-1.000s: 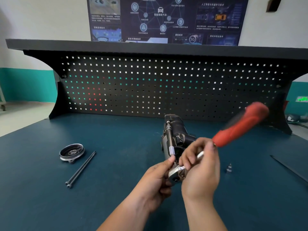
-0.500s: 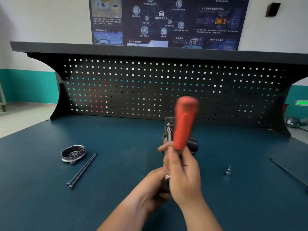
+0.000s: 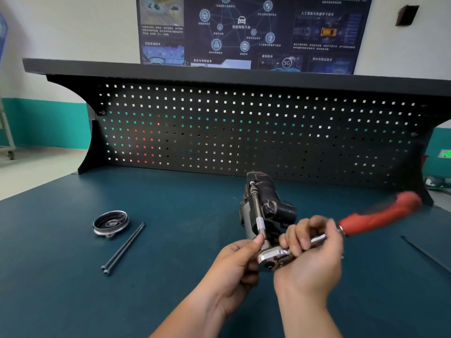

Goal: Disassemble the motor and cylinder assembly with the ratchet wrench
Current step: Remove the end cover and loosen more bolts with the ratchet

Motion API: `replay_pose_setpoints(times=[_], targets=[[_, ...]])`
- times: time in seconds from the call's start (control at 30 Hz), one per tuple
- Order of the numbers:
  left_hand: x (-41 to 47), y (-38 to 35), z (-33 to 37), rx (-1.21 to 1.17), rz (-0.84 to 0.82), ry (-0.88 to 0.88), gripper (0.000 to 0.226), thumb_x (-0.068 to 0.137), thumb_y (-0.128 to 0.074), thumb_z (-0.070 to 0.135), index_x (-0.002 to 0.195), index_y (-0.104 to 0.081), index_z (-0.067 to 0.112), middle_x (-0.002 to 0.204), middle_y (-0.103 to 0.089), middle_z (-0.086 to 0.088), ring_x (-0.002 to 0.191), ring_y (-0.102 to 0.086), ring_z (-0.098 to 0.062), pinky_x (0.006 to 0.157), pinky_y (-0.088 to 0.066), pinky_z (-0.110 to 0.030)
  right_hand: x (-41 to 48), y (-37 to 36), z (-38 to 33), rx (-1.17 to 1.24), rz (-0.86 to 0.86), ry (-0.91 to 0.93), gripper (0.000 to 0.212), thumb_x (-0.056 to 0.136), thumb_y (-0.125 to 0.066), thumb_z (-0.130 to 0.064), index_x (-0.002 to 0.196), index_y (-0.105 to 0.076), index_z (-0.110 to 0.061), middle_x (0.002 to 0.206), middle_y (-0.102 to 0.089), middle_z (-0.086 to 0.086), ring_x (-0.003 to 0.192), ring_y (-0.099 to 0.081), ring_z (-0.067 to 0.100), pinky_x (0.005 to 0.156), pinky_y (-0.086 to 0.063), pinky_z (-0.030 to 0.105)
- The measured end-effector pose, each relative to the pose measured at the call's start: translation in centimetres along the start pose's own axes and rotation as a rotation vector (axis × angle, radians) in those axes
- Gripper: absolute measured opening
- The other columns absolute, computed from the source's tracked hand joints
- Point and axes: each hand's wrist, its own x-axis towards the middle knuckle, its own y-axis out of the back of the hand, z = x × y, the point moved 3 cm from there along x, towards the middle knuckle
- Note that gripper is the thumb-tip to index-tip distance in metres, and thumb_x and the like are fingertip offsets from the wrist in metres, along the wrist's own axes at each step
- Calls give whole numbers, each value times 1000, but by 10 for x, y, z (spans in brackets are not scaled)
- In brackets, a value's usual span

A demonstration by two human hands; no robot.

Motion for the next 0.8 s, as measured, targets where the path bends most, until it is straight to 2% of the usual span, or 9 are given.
replay_pose_setpoints(times=[0.07, 0.2, 0.3, 0.4, 0.47, 0.57, 0.63, 0.7, 0.8], targets=[[0, -1, -1, 9, -9, 12, 27, 64, -68, 33, 44, -56, 18, 47, -36, 9, 37, -28, 1, 35, -16, -11, 3, -3, -2, -157, -99, 56, 44, 95, -37, -20, 53, -52, -25, 42, -29, -9, 36, -25, 7, 39, -28, 17], [0, 1, -3, 21, -10, 45, 20, 62, -69, 30, 60, -52, 20, 52, -36, 7, 40, -30, -2, 40, -14, -14, -3, -8, 2, -462, -458, 167, 23, 87, -47, -37, 70, -62, -33, 47, -36, -13, 42, -31, 2, 44, -30, 16], [0, 4, -4, 78, -2, 59, 20, 70, -66, 17, 68, -46, 15, 55, -36, -1, 46, -32, -7, 47, -17, -19, -12, -10, 5, -753, -678, 332, 20, 88, -44, -45, 80, -61, -38, 54, -49, -17, 46, -41, 2, 51, -35, 17], [0, 1, -3, 88, 5, 15, 23, 62, -65, 33, 74, -57, 15, 77, -39, -10, 71, -34, -17, 63, -22, -29, -18, -16, 8, -955, -812, 458, 19, 93, -42, -42, 83, -58, -36, 69, -57, -24, 60, -54, -2, 57, -39, 11], [0, -2, -2, 86, 12, -31, 19, 57, -65, 45, 63, -64, 27, 74, -46, -3, 71, -39, -14, 68, -24, -32, -21, -17, 12, -975, -850, 445, 23, 93, -43, -43, 84, -60, -31, 72, -60, -18, 64, -57, 2, 60, -44, 19], [1, 1, -5, 119, 48, 20, 23, 58, -66, 43, 64, -61, 21, 71, -45, -6, 67, -37, -16, 63, -24, -30, -24, -16, 12, -895, -778, 377, 22, 90, -45, -44, 82, -62, -33, 68, -60, -15, 62, -56, 2, 58, -41, 16], [2, 3, -6, 146, 66, 75, 21, 72, -62, 29, 78, -54, 11, 75, -40, -12, 69, -34, -21, 58, -22, -29, -22, -16, 10, -724, -630, 256, 22, 88, -48, -43, 76, -64, -33, 55, -52, -17, 51, -48, 1, 54, -34, 11], [3, 4, -5, 132, 85, 70, 14, 82, -59, 20, 76, -51, 10, 63, -43, -8, 55, -37, -16, 50, -19, -24, -18, -15, 9, -476, -436, 111, 24, 87, -51, -35, 68, -65, -28, 48, -38, -14, 44, -33, 1, 47, -30, 13], [4, 2, -3, 20, 86, 79, 20, 74, -62, 36, 68, -59, 17, 56, -52, 3, 42, -38, -5, 39, -14, -17, -13, -8, 6, -160, -138, 0, 41, 91, -44, -25, 52, -57, -24, 44, -30, -10, 38, -26, 6, 41, -26, 18]])
